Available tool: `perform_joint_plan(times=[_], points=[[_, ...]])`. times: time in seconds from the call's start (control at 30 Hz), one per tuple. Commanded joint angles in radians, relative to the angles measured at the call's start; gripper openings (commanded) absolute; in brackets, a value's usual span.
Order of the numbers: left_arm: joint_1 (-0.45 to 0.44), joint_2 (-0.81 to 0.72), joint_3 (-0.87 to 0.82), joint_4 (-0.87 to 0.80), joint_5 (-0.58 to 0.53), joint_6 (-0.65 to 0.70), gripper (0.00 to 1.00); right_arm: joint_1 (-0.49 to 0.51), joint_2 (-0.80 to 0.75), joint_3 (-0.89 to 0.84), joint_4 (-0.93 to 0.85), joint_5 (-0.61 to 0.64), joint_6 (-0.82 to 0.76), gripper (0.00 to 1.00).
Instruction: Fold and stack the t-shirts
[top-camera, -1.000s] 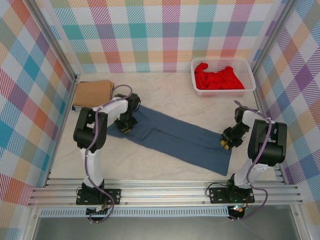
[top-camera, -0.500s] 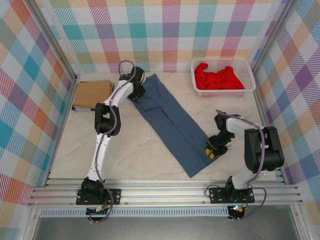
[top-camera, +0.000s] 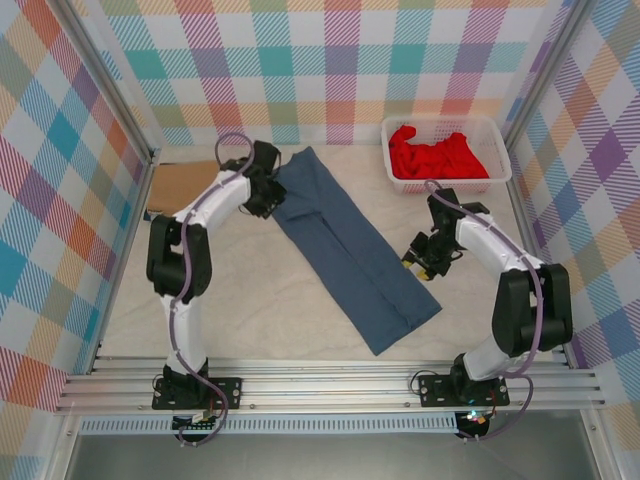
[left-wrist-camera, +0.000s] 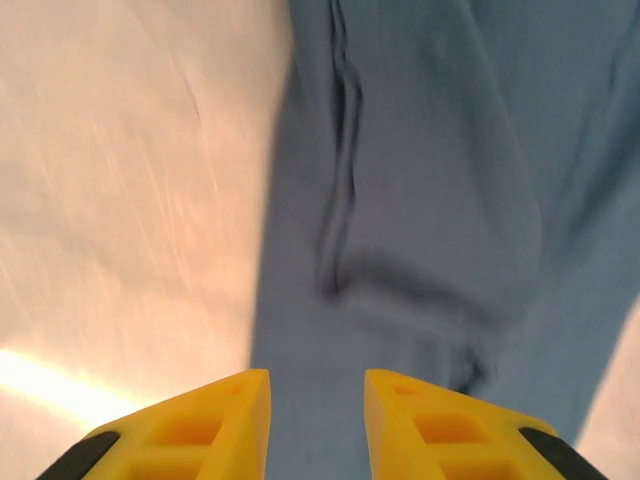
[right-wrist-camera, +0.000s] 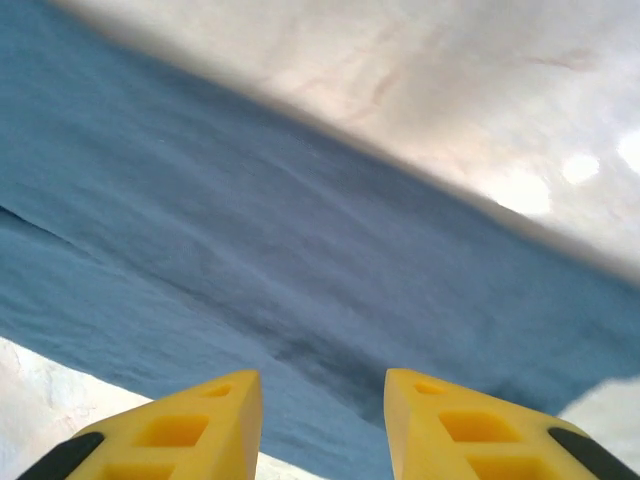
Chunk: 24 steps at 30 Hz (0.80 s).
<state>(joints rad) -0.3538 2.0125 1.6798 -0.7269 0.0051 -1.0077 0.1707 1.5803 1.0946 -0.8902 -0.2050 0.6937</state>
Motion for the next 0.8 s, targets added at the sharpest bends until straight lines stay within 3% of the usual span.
perform_joint_plan(times=[0.0, 0.1, 0.37, 0.53, 0.77], points=[[-0.058, -0.022, -0.168, 0.184, 0.041, -0.218, 0.32, -0.01, 0.096, 0.009, 0.069, -0.064, -0.171, 0.36], [-0.052, 0.009, -0.208, 0.254, 0.06, -0.259, 0.33, -0.011, 0.155, -0.001, 0.087, -0.085, -0.186, 0.33], [-0.01, 0.147, -0.084, 0.148, 0.034, -0.193, 0.3, 0.006, 0.181, -0.086, 0.072, -0.035, -0.159, 0.29], [0.053, 0.213, -0.035, 0.148, 0.036, -0.141, 0.3, 0.129, 0.179, -0.119, 0.077, -0.059, -0.098, 0.29], [0.122, 0.311, 0.163, 0.031, 0.023, -0.031, 0.29, 0.367, 0.228, -0.097, 0.115, -0.122, 0.086, 0.29]])
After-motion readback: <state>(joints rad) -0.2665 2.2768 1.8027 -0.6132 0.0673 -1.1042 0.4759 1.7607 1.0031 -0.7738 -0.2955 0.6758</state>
